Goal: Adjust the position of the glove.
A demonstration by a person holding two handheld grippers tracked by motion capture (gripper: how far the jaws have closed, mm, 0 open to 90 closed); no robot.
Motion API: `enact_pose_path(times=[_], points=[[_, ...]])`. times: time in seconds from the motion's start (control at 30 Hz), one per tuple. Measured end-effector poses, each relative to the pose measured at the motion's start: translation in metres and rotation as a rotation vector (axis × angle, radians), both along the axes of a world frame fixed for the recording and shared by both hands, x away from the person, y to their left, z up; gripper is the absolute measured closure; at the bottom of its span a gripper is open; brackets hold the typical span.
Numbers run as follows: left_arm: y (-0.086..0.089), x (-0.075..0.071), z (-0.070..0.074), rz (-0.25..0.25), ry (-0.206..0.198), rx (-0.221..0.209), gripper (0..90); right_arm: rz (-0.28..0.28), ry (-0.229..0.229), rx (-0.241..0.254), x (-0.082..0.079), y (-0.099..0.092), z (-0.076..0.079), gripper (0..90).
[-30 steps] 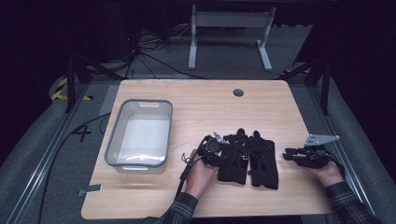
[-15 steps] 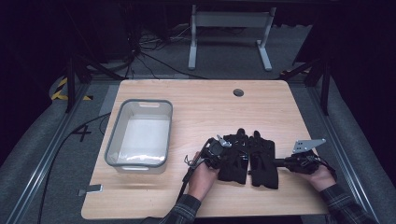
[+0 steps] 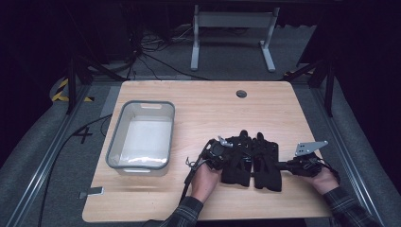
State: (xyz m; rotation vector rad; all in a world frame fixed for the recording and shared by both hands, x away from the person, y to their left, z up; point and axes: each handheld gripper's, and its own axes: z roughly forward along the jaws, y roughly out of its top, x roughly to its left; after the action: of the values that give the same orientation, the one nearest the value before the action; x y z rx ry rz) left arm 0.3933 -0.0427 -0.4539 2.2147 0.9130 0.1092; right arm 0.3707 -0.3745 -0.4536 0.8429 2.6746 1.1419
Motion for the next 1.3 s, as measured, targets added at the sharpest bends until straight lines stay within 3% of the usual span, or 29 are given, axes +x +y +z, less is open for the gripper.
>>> enact_pose_path(times=[0.17, 0.87, 0.97, 1.3], points=[[0.003, -0.002, 0.010, 0.002, 0.000, -0.060, 84.5, 0.002, 0.006, 0.004, 0.001, -0.001, 0.000, 89.9], [0.003, 0.000, 0.033, -0.062, -0.009, -0.191, 84.8, -0.001, 0.018, 0.013, 0.002, -0.001, -0.001, 90.0], [0.002, 0.001, 0.039, -0.072, -0.019, -0.204, 84.9, 0.001, 0.021, 0.010, 0.003, 0.001, 0.000, 90.0], [-0.004, 0.004, 0.041, -0.105, 0.004, -0.244, 85.0, 0.009, 0.018, 0.000, 0.006, 0.010, 0.000, 90.0]])
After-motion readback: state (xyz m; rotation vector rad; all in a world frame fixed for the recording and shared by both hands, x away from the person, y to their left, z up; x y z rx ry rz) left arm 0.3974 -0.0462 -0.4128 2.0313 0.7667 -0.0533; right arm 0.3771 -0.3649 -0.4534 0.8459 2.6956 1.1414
